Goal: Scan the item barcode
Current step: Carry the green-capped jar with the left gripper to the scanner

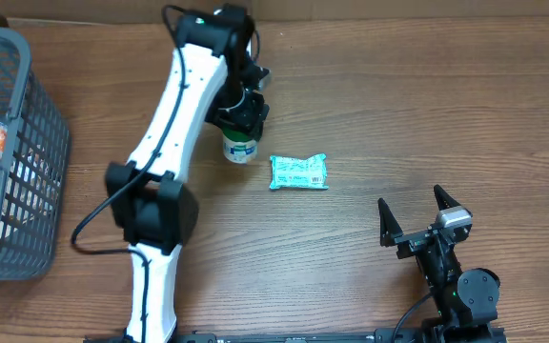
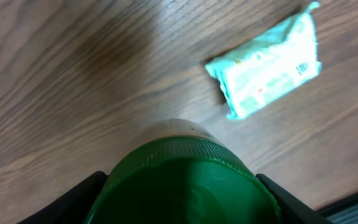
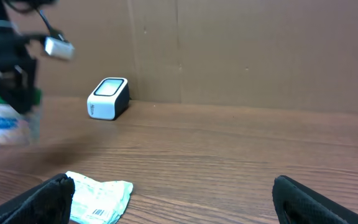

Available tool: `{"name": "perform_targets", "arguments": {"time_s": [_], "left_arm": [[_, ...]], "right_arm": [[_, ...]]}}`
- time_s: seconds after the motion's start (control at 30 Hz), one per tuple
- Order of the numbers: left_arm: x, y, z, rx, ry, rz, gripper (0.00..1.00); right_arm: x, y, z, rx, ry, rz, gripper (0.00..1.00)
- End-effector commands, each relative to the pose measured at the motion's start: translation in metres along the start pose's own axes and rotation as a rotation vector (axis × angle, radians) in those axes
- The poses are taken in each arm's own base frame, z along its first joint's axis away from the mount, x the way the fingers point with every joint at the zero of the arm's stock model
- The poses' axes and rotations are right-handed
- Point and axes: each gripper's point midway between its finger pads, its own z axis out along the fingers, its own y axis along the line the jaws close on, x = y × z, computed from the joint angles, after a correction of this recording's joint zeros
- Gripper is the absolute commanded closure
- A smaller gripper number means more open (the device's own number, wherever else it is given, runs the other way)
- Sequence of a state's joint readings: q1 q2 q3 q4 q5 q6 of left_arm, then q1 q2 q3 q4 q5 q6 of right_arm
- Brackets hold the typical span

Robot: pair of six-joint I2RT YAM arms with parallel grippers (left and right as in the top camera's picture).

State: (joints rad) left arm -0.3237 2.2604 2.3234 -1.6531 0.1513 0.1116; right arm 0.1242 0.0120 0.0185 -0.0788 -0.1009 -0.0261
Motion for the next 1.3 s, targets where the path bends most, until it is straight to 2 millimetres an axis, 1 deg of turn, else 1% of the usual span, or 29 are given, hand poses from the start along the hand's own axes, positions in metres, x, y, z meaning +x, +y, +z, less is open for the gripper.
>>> {"name": "perform_targets", "arguments": {"time_s": [0.0, 0.07, 0.1, 0.2, 0.3, 0.37, 0.47, 0.57, 0.6, 0.7, 0.77, 0.9, 1.1, 1.27], "left_arm": [[-0.015, -0.003, 0.039, -0.010, 0.043, -0.026, 0.60], [-0.022, -0.005, 0.047, -0.012, 0.032, -0.038, 0.59], [-0.030, -0.006, 0.052, -0.013, 0.009, -0.054, 0.58], [-0.043, -0.009, 0.054, -0.015, -0.036, -0.055, 0.57], [-0.048, -0.012, 0.055, -0.018, -0.057, -0.050, 0.57], [-0.049, -0.008, 0.056, -0.052, -0.061, -0.070, 0.57], [-0.048, -0.008, 0.061, -0.060, -0.054, -0.085, 0.57], [-0.045, -0.006, 0.073, -0.066, -0.034, -0.120, 0.56], [-0.041, -0.002, 0.082, -0.083, -0.016, -0.156, 0.57], [-0.031, -0.001, 0.095, -0.085, 0.024, -0.195, 0.57], [-0.026, 0.000, 0.103, -0.086, 0.042, -0.225, 0.60], [-0.027, -0.002, 0.108, -0.086, 0.037, -0.245, 0.60], [-0.028, -0.014, 0.109, -0.088, 0.035, -0.229, 0.57], [-0.013, -0.019, 0.109, -0.091, 0.097, -0.201, 0.48]], "right_arm": [[0.002, 0.000, 0.000, -0.004, -0.003, -0.001, 0.00], [0.002, 0.000, 0.000, -0.004, -0.003, -0.002, 0.00], [0.002, 0.000, 0.000, -0.004, -0.004, -0.001, 0.00], [0.002, 0.000, 0.000, -0.004, -0.003, -0.002, 0.00], [0.002, 0.000, 0.000, -0.004, -0.003, -0.001, 0.00], [0.002, 0.000, 0.000, -0.004, -0.004, -0.002, 0.00], [0.002, 0.000, 0.000, -0.004, -0.003, -0.002, 0.00], [0.002, 0.000, 0.000, -0.004, -0.002, -0.001, 0.00], [0.002, 0.000, 0.000, -0.003, -0.001, -0.001, 0.00], [0.002, 0.000, 0.000, -0.003, -0.001, -0.001, 0.00], [0.002, 0.000, 0.000, -0.004, -0.002, -0.001, 0.00], [0.002, 0.000, 0.000, -0.003, -0.001, -0.001, 0.00], [0.002, 0.000, 0.000, -0.004, -0.002, -0.001, 0.00], [0.002, 0.000, 0.000, -0.003, -0.001, -0.001, 0.00]]}}
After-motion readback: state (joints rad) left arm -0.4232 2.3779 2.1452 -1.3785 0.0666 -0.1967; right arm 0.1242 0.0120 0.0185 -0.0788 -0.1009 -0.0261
